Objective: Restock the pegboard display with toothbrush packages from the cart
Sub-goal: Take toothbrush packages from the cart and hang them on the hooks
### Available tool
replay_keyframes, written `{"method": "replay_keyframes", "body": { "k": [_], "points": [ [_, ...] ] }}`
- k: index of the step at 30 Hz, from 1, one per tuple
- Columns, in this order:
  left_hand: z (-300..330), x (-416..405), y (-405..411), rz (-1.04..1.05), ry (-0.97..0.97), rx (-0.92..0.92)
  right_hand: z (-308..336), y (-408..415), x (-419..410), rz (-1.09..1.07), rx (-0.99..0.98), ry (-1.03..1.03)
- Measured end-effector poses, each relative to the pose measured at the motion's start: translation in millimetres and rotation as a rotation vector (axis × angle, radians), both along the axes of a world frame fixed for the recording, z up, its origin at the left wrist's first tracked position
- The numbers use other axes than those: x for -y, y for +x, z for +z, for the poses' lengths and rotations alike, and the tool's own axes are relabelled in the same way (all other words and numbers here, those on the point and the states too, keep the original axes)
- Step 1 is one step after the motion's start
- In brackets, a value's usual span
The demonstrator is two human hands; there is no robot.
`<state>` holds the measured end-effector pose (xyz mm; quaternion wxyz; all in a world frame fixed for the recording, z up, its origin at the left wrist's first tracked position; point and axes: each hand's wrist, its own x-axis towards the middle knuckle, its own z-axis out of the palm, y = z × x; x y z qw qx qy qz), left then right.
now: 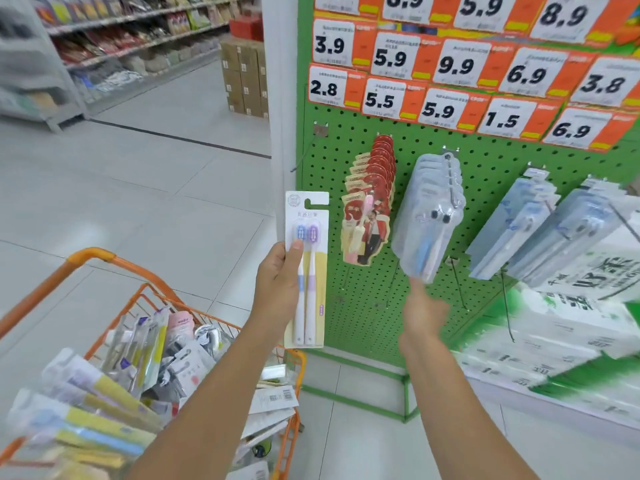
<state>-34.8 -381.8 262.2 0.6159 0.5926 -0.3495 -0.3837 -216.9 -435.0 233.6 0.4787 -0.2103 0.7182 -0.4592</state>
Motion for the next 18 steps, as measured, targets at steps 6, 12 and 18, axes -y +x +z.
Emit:
{"method": "replay_keyframes", "body": {
  "k": [6, 12, 18],
  "points": [
    [1, 8, 34, -0.055, -0.054, -0.037, 46, 86, -31, 0.840, -0.113, -0.488],
    [0, 24, 57, -0.097, -0.021, 0.047, 37, 117, -6, 0.716, -0.180, -0.549],
    [9, 39, 58, -0.056, -0.070, 0.005, 34, 119, 9, 0.703, -0.121, -0.622]
  ]
}}
